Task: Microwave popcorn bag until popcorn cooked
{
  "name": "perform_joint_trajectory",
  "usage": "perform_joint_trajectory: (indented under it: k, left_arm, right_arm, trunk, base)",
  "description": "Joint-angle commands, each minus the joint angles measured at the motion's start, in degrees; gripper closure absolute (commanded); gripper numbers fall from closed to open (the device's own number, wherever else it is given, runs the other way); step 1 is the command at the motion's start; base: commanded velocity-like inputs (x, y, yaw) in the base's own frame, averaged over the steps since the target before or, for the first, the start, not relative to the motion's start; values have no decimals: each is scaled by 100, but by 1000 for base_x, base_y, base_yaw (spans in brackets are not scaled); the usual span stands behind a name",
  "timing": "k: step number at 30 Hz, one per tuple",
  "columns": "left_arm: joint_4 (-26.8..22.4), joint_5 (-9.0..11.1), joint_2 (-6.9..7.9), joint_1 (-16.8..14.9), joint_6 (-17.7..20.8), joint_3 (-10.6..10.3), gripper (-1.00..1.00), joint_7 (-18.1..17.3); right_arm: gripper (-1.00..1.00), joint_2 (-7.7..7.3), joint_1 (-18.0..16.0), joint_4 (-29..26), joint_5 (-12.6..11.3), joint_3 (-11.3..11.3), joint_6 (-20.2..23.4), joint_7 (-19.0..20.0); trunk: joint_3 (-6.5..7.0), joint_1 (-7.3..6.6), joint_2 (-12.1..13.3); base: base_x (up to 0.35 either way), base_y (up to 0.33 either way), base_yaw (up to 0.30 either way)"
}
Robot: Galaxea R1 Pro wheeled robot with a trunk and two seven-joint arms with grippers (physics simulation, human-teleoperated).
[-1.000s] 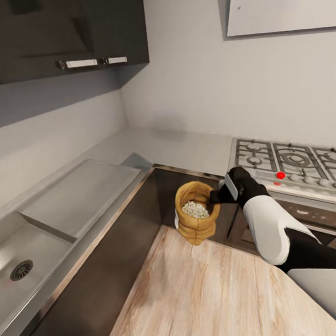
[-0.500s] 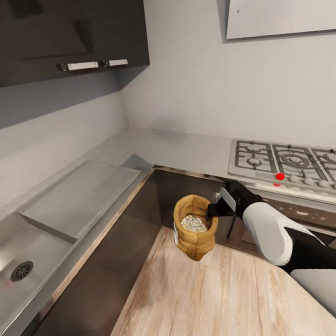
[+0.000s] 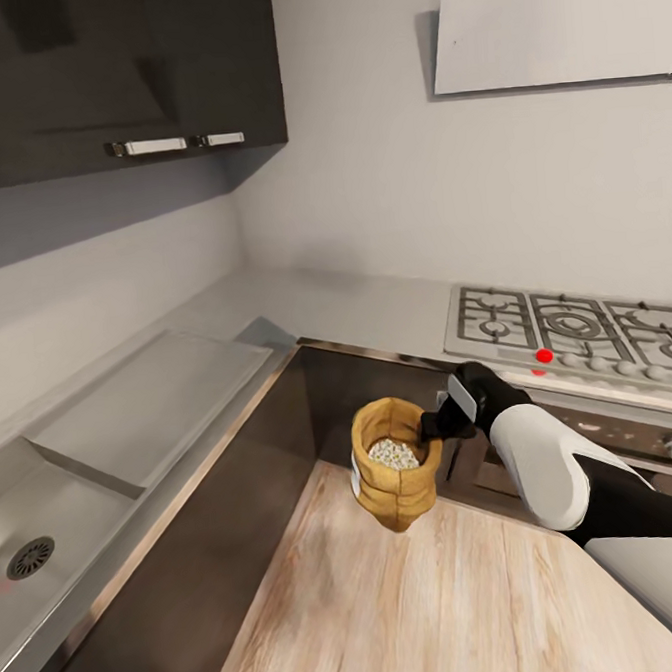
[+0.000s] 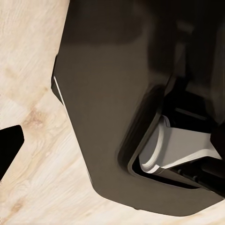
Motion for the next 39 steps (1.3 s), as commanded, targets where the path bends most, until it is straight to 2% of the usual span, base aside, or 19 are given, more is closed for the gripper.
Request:
perform_joint_trajectory:
  k: [1, 11, 34, 39]
  left_arm:
    - [0, 22, -2, -2, -16, 7, -100, 13]
    - [0, 22, -2, -2, -16, 10, -100, 13]
    - [0, 30, 5, -2, -16, 16, -100, 13]
    - [0, 30, 6, -2, -16, 12, -100, 13]
  right_arm:
    - [100, 5, -3, -9, 58, -36, 49, 36]
    - [100, -1, -3, 4, 39, -36, 102, 39]
    - [100, -15, -3, 8, 48, -36, 219, 43]
    - [100, -60, -3, 4, 49, -36, 219, 44]
  trunk:
    - [2, 1, -5]
    - [90, 1, -5]
    - [297, 1, -5]
    - [342, 1, -5]
  base:
    - [0, 0, -143]
    - [0, 0, -109]
    - [0, 0, -2]
    - [0, 0, 0]
